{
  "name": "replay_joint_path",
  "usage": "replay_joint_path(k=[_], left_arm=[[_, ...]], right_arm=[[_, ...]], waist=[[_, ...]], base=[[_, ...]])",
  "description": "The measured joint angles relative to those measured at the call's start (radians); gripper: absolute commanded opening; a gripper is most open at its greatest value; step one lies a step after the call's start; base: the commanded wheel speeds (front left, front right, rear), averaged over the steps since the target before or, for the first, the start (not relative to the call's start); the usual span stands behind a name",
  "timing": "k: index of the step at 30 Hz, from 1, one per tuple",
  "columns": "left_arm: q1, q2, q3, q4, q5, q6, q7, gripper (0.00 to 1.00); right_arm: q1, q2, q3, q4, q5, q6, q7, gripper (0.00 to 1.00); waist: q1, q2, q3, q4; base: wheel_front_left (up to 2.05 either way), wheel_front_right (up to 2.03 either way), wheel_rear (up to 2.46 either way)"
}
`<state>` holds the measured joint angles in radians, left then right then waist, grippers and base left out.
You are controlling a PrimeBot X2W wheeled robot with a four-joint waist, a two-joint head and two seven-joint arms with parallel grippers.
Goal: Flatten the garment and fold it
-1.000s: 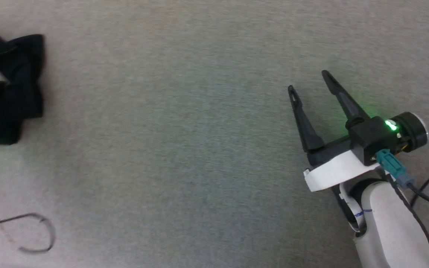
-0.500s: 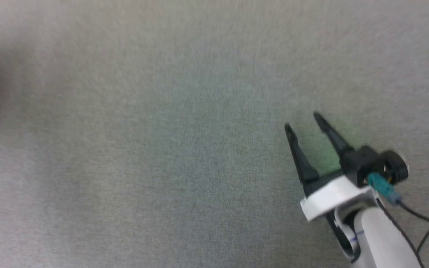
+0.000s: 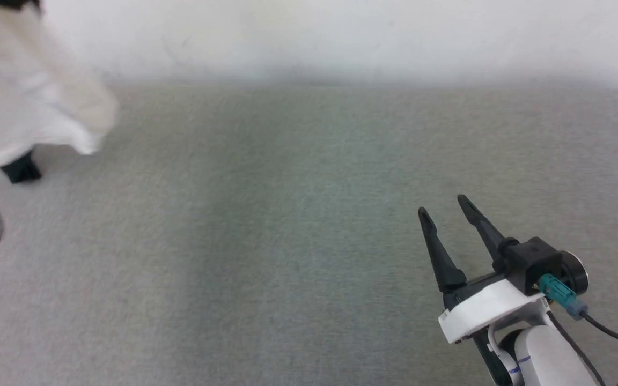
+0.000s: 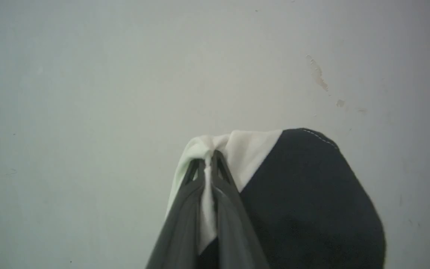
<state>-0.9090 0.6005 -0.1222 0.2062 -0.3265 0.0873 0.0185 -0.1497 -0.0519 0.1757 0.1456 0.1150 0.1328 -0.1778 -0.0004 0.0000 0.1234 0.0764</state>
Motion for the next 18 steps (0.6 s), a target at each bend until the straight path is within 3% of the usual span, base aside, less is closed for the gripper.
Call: replay_joint_path(k=[11, 18], left_arm=[[-0.085, -0.234, -0.149, -0.060, -0.070, -0.044, 0.040, 0.00], [0.022, -0.364, -0.233, -0.055, -0.161, -0.061, 0.079, 0.00]], right_arm=[[0.034, 0.000, -0.010, -0.002, 0.005, 0.000, 0.001, 1.00], [0.034, -0.001, -0.010, -0.008, 0.007, 0.000, 0.002, 1.00]], waist=[[0.0003, 0.0000, -0.057, -0.147], [0.0004, 0.0000, -0.061, -0.231]], base=[[0.00, 0.00, 0.00], [0.00, 0.00, 0.00]])
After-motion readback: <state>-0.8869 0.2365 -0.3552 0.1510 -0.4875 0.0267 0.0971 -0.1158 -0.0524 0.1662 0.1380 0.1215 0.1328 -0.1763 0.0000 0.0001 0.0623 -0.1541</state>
